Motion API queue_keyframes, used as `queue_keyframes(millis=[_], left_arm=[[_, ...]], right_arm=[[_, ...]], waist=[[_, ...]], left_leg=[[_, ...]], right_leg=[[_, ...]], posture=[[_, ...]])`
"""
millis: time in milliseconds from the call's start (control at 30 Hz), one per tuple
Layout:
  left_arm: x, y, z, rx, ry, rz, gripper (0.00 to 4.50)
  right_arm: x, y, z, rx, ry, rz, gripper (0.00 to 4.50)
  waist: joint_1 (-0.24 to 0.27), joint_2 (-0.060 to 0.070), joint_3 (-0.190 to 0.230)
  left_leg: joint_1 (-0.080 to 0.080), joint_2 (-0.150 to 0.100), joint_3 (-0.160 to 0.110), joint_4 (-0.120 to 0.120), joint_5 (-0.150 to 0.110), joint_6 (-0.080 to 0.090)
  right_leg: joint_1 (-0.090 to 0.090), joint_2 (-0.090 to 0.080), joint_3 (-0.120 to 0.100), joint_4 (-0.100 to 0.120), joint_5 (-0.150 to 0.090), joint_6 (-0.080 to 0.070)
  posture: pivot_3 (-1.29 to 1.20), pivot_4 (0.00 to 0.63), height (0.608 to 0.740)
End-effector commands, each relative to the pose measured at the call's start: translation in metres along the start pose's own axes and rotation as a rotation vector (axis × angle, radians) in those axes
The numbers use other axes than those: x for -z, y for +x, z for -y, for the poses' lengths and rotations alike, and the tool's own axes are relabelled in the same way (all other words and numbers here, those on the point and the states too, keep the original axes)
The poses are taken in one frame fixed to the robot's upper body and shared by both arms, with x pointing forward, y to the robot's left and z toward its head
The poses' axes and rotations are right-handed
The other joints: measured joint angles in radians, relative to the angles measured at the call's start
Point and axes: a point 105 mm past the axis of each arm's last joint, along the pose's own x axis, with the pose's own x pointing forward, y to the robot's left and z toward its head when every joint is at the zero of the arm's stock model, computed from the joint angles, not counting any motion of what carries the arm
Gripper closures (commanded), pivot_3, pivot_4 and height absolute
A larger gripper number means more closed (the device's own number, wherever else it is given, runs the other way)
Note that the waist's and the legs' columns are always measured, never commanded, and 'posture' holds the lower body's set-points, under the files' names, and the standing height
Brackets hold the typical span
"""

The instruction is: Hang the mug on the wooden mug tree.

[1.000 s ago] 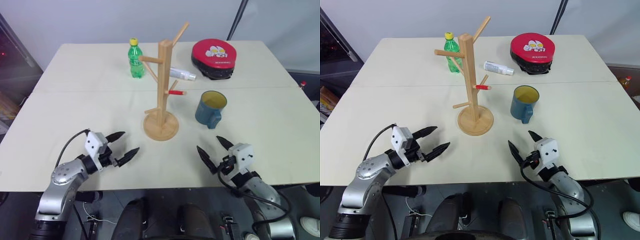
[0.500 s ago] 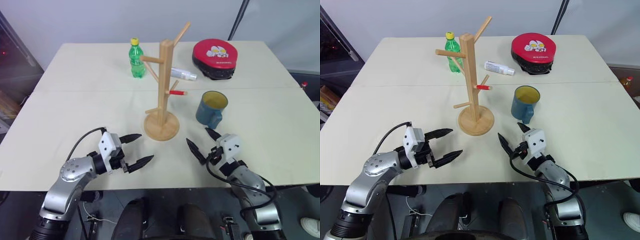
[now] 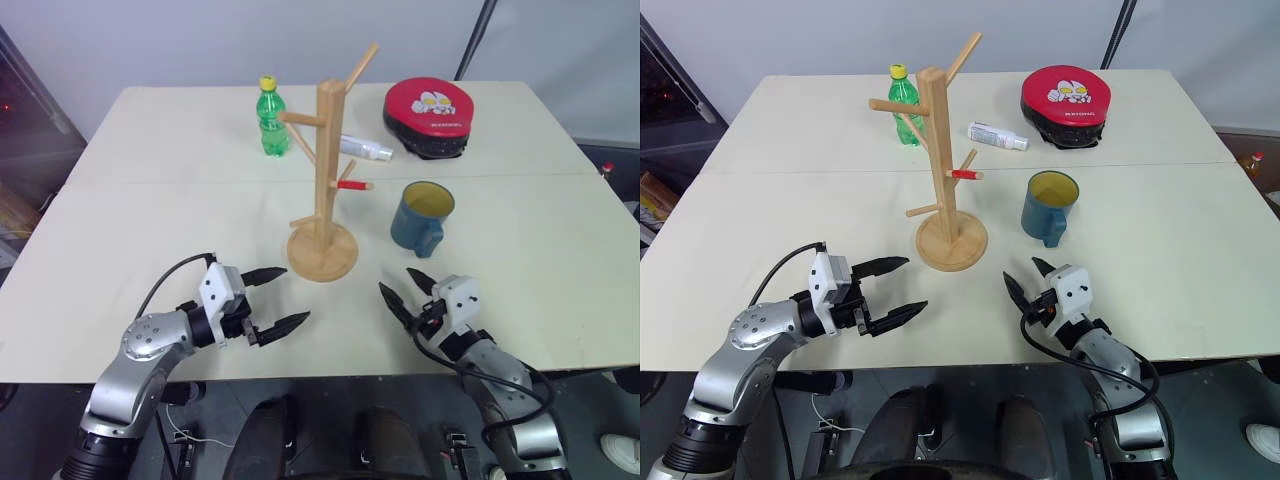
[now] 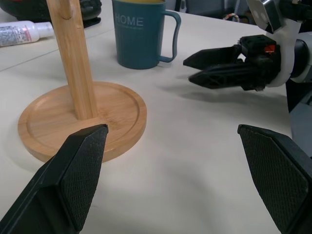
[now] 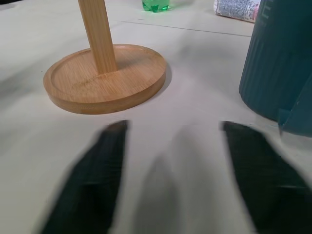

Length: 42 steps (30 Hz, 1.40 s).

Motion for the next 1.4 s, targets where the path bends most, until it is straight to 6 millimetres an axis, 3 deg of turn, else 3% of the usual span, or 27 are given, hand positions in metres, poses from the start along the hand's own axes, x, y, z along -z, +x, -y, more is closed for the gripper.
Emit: queue_keyframes(millis=[33,100,300,567,1400], left_arm=[[-0.007,0.0,0.003,0.014,0.021,0.027,0.0],[-0.007,0.0,0.003,0.013,0.021,0.026,0.0],[-0.007,0.001,0.003,0.008,0.024,0.027,0.0],[-0.012,0.002,0.003,0.006,0.031,0.042,0.0],[-0.018,0.007,0.007,0.026,0.032,0.065,0.0]], right_arm=[[-0.018,0.004,-0.003,-0.009,-0.007,0.067,3.56],[-0.018,0.008,0.001,0.012,-0.031,0.062,4.45],[-0.021,0.018,0.018,0.102,-0.073,0.063,4.45],[-0.019,0.017,0.043,0.212,-0.108,0.051,4.45],[-0.021,0.005,0.078,0.37,-0.152,0.046,4.45]], waist=[[0.0,0.0,0.0],[0.0,0.0,0.0],[0.0,0.0,0.0],[0.0,0.0,0.0],[0.0,0.0,0.0]], left_leg=[[0.0,0.0,0.0,0.0,0.0,0.0],[0.0,0.0,0.0,0.0,0.0,0.0],[0.0,0.0,0.0,0.0,0.0,0.0],[0.0,0.0,0.0,0.0,0.0,0.001],[0.0,0.0,0.0,0.001,0.001,0.001]], right_leg=[[0.0,0.0,0.0,0.0,0.0,0.0],[0.0,0.0,0.0,0.0,0.0,0.0],[0.0,0.0,0.0,0.0,0.0,0.0],[0.001,0.0,0.0,0.0,0.0,0.0],[0.001,0.001,0.0,0.002,0.001,0.003]], posture=[[0.0,0.15,0.74],[0.0,0.15,0.74],[0.0,0.15,0.74],[0.0,0.15,0.74],[0.0,0.15,0.74]])
